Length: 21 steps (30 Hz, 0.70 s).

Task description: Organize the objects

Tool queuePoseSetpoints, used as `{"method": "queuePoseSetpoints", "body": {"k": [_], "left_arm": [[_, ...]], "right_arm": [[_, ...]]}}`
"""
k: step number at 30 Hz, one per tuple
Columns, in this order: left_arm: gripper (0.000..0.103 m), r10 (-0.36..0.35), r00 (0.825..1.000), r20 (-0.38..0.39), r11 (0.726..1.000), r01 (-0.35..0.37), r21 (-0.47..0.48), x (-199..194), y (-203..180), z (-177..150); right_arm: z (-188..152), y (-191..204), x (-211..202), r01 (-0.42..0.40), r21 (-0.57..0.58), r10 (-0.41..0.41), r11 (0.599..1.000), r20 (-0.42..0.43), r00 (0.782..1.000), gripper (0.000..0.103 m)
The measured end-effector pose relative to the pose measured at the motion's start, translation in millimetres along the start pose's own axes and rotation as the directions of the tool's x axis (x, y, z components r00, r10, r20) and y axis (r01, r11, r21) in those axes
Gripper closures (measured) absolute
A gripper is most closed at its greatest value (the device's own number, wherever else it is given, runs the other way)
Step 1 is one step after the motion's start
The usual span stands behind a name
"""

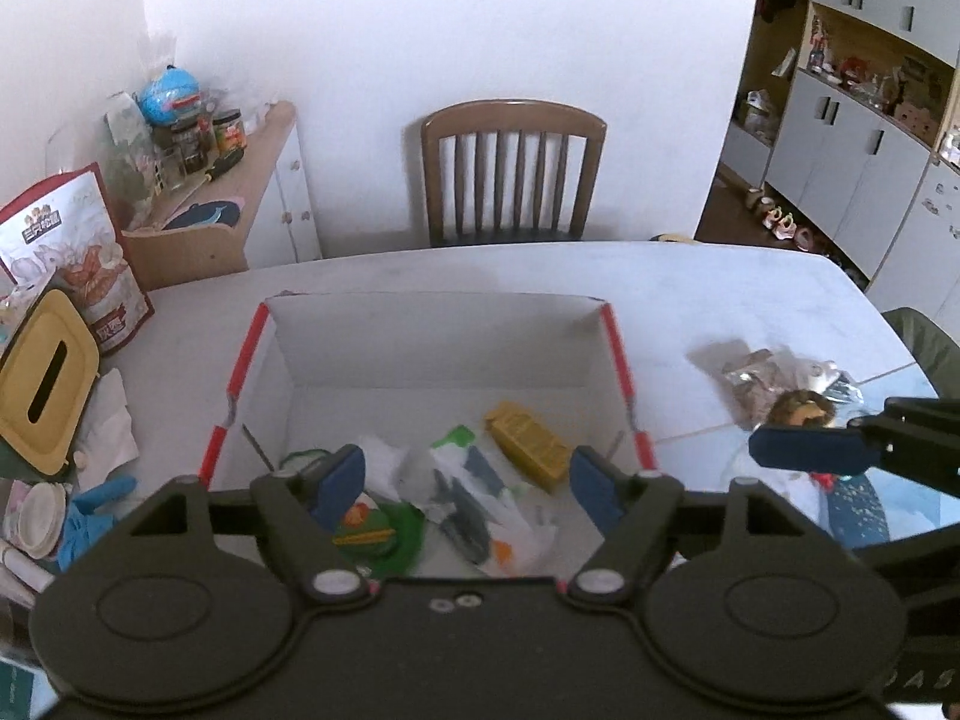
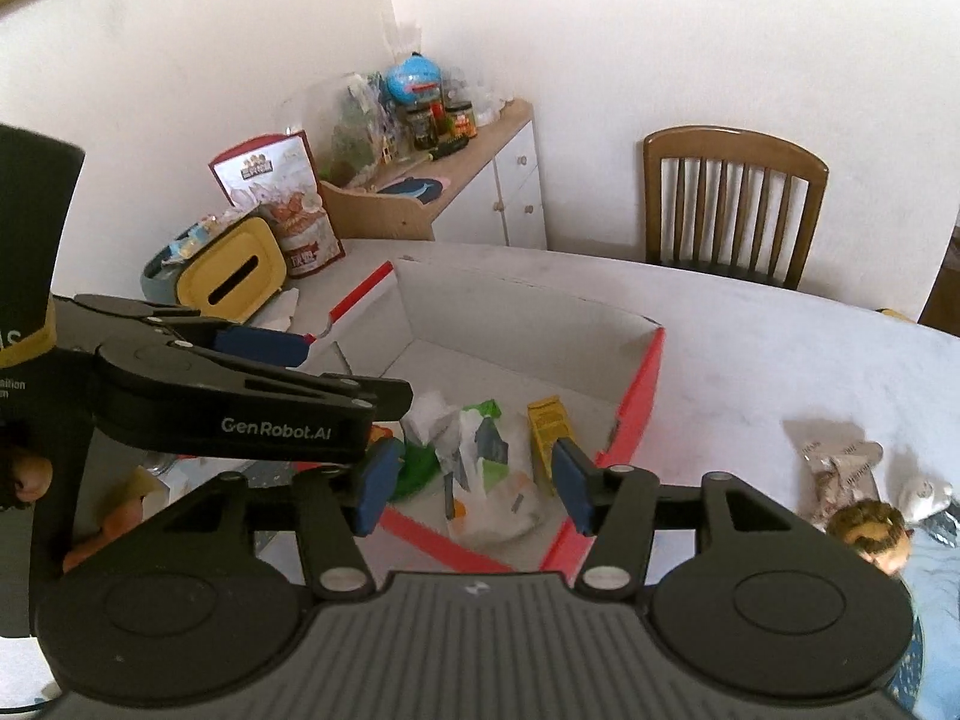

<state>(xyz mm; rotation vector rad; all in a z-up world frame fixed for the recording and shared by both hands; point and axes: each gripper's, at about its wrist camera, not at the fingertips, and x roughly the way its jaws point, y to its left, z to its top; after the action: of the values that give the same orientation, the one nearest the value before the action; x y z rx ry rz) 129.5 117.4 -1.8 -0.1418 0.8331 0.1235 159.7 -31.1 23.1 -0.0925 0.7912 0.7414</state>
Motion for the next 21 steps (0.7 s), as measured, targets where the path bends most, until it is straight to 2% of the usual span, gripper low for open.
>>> {"method": "queuePoseSetpoints", "body": {"k": [13,21], "left_arm": [[0.016,-0.019,0.999,0.037,1.000,0.019,-0.005,-26,-67,-18],[0.000,-0.028,0.998,0.064,1.000,0.029,-0.011,-25,-113,-26]], "right_arm": [[-36,-51,-66,-0.021,0.029,0.019,0.999,0.042,0.999,0.032],[-56,-91,-92,-0.002,0.039,0.000,0.999,0.048,0.999,0.028]]}}
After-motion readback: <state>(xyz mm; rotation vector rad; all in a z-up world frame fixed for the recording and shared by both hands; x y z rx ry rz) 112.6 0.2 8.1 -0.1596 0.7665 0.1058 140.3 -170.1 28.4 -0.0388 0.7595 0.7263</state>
